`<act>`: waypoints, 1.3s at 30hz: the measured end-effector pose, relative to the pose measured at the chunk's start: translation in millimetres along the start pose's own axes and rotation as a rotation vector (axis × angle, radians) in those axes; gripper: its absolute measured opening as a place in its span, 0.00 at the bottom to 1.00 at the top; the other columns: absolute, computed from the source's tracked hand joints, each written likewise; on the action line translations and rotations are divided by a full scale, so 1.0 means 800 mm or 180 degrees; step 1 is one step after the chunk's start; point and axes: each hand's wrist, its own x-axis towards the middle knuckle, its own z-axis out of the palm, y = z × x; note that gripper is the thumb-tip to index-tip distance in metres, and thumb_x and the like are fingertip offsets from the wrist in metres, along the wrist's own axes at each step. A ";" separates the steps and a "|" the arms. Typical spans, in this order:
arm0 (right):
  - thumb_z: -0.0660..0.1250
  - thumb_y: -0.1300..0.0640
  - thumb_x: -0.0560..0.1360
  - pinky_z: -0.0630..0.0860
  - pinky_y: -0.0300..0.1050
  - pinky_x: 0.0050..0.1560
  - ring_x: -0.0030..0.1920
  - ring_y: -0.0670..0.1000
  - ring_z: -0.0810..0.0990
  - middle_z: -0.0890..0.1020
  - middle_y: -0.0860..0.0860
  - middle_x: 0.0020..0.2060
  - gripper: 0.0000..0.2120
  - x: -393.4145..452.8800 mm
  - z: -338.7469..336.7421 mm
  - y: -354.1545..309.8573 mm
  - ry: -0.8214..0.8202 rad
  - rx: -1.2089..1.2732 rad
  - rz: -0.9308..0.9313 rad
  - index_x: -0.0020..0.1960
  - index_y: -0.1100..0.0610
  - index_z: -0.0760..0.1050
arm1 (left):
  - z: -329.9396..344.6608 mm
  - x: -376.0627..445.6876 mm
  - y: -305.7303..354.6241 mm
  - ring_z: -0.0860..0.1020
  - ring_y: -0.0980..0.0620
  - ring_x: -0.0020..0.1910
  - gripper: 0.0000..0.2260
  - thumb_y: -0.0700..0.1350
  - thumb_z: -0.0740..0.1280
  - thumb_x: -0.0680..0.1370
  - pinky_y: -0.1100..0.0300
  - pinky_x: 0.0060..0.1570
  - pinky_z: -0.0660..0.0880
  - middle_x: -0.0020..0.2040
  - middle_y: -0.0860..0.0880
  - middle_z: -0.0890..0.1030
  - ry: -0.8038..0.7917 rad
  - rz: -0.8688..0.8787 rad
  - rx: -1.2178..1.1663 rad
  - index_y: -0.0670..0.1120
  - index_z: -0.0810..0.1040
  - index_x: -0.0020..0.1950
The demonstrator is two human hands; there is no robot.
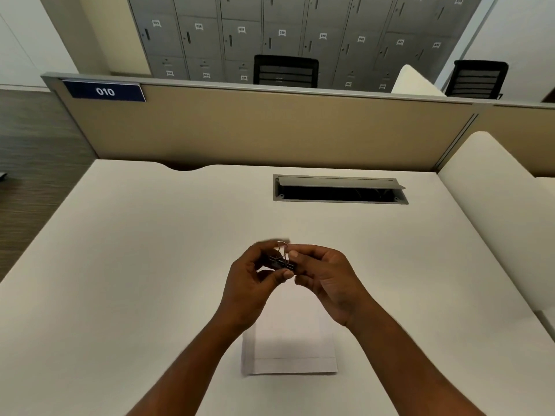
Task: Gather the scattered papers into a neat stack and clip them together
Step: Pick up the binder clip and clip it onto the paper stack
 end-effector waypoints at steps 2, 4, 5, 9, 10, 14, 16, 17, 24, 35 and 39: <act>0.73 0.58 0.77 0.78 0.44 0.47 0.48 0.53 0.87 0.87 0.57 0.52 0.10 -0.001 0.001 -0.001 0.0007 -0.0093 0.0043 0.57 0.58 0.84 | -0.001 -0.001 -0.001 0.82 0.48 0.48 0.13 0.42 0.75 0.72 0.52 0.45 0.81 0.47 0.50 0.83 -0.0005 0.0132 0.0238 0.53 0.81 0.56; 0.73 0.58 0.77 0.78 0.44 0.46 0.48 0.52 0.87 0.88 0.53 0.48 0.08 0.000 0.003 0.001 0.0331 -0.0505 -0.0119 0.56 0.55 0.85 | -0.005 0.000 -0.003 0.83 0.48 0.48 0.10 0.43 0.76 0.73 0.50 0.45 0.82 0.47 0.51 0.83 0.0160 0.0323 0.0574 0.51 0.82 0.52; 0.73 0.58 0.77 0.77 0.42 0.43 0.47 0.50 0.85 0.88 0.50 0.46 0.07 -0.001 0.003 0.000 0.0531 -0.0738 -0.0241 0.54 0.53 0.85 | -0.007 0.000 -0.004 0.83 0.49 0.48 0.09 0.43 0.76 0.72 0.51 0.45 0.82 0.47 0.53 0.82 0.0271 0.0428 0.0743 0.51 0.83 0.51; 0.66 0.53 0.82 0.69 0.35 0.32 0.33 0.46 0.72 0.80 0.50 0.35 0.09 -0.004 0.006 -0.010 0.0330 -0.0806 -0.0615 0.53 0.50 0.86 | -0.017 0.001 -0.008 0.80 0.52 0.52 0.09 0.44 0.78 0.70 0.59 0.50 0.80 0.52 0.53 0.78 0.0640 0.0695 0.1403 0.50 0.85 0.49; 0.64 0.52 0.83 0.67 0.35 0.31 0.31 0.45 0.70 0.78 0.51 0.34 0.11 -0.007 0.009 -0.013 0.0119 -0.0810 -0.0683 0.54 0.50 0.86 | -0.018 0.000 -0.009 0.80 0.53 0.55 0.09 0.44 0.77 0.71 0.59 0.53 0.78 0.55 0.53 0.78 0.0642 0.0752 0.1553 0.50 0.85 0.49; 0.64 0.51 0.83 0.69 0.33 0.31 0.30 0.43 0.73 0.80 0.51 0.33 0.11 -0.010 0.017 -0.014 -0.0107 -0.1120 -0.0873 0.55 0.49 0.85 | -0.015 -0.003 -0.007 0.81 0.61 0.53 0.10 0.45 0.76 0.72 0.58 0.54 0.79 0.51 0.58 0.84 0.0519 0.0902 0.1815 0.49 0.84 0.53; 0.65 0.52 0.82 0.73 0.36 0.32 0.32 0.45 0.77 0.83 0.52 0.34 0.10 -0.009 0.019 -0.013 -0.0050 -0.1108 -0.0911 0.51 0.53 0.85 | -0.013 -0.005 -0.004 0.82 0.62 0.50 0.10 0.50 0.74 0.74 0.59 0.50 0.79 0.48 0.59 0.85 0.0469 0.0862 0.1980 0.50 0.84 0.54; 0.67 0.52 0.82 0.75 0.39 0.32 0.33 0.48 0.80 0.84 0.53 0.35 0.10 -0.009 0.020 -0.012 -0.0012 -0.1115 -0.0924 0.49 0.55 0.84 | -0.013 -0.007 -0.002 0.82 0.62 0.48 0.11 0.53 0.72 0.75 0.60 0.48 0.79 0.47 0.59 0.85 0.0437 0.0835 0.2059 0.50 0.84 0.54; 0.74 0.56 0.77 0.82 0.45 0.37 0.35 0.56 0.85 0.86 0.58 0.36 0.07 -0.006 0.007 -0.009 0.0240 -0.0872 -0.0859 0.44 0.60 0.84 | -0.016 -0.015 -0.002 0.81 0.61 0.50 0.12 0.52 0.76 0.73 0.63 0.51 0.77 0.49 0.62 0.84 0.0173 0.0515 0.1945 0.54 0.83 0.55; 0.73 0.66 0.76 0.83 0.44 0.42 0.40 0.56 0.87 0.87 0.56 0.39 0.07 -0.001 0.000 0.004 0.0274 -0.0905 -0.0967 0.53 0.58 0.83 | -0.009 -0.008 0.006 0.83 0.58 0.51 0.26 0.46 0.78 0.70 0.65 0.52 0.79 0.52 0.57 0.84 0.0312 -0.0032 0.1169 0.50 0.76 0.67; 0.73 0.65 0.76 0.83 0.45 0.44 0.41 0.56 0.87 0.87 0.56 0.41 0.08 0.006 0.000 0.013 0.0398 -0.0802 -0.0933 0.54 0.57 0.82 | -0.005 -0.008 0.007 0.82 0.58 0.55 0.26 0.44 0.76 0.71 0.64 0.55 0.78 0.58 0.55 0.83 0.0166 -0.0213 0.0746 0.52 0.75 0.68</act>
